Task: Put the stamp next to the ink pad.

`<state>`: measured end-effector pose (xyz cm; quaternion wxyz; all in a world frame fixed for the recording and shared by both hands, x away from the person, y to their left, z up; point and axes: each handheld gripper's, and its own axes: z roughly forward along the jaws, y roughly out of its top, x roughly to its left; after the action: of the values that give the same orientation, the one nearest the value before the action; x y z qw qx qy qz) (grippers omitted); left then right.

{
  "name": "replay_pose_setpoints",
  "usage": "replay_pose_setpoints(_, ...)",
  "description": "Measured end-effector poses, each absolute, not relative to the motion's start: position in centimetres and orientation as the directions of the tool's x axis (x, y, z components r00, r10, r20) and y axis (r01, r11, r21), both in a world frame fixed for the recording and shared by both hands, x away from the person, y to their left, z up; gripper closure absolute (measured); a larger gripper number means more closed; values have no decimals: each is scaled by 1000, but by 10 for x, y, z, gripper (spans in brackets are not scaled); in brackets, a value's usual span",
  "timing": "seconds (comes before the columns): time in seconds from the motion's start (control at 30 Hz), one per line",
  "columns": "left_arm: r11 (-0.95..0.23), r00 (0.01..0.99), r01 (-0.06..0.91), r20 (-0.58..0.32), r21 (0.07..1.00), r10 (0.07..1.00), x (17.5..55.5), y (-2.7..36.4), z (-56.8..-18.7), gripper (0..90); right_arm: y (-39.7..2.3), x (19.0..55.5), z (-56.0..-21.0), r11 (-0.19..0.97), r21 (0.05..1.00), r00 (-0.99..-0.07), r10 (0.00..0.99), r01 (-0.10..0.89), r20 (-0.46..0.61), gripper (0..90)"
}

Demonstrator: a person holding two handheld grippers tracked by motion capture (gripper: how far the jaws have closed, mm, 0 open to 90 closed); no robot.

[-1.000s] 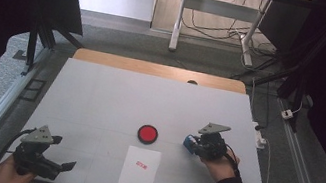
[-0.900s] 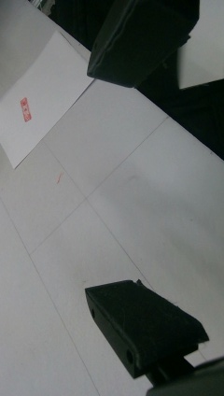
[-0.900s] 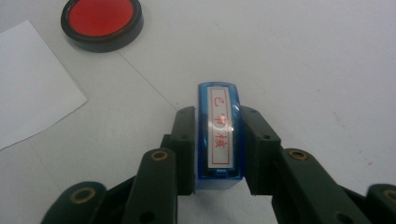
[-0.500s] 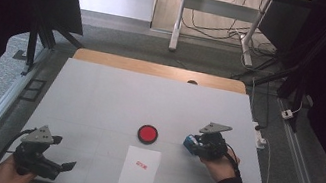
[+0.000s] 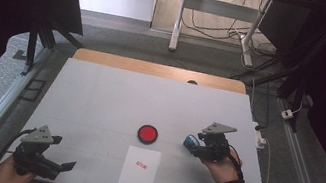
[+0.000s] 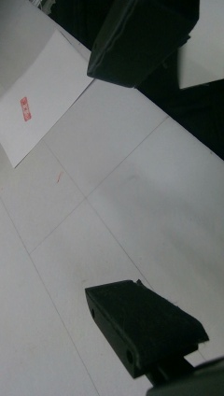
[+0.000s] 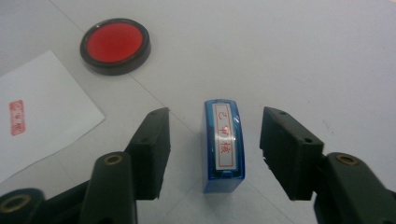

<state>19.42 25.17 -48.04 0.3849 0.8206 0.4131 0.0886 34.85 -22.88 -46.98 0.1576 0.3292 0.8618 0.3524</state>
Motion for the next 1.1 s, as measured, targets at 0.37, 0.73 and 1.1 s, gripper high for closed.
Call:
replay_pose_setpoints(0.37, -367, 643, 609, -167, 703, 747, 194, 251, -480, 8, -230, 334, -458, 491, 732, -733, 680, 473, 17, 253)
replay_pose_setpoints(0.73, -368, 644, 609, -166, 703, 747, 194, 251, -480, 8, -232, 314, -449, 472, 747, -736, 677, 468, 34, 162)
replay_pose_setpoints(1.1, -368, 642, 608, -163, 703, 749, 194, 251, -480, 8, -245, 293, -441, 456, 761, -720, 694, 462, 21, 76)
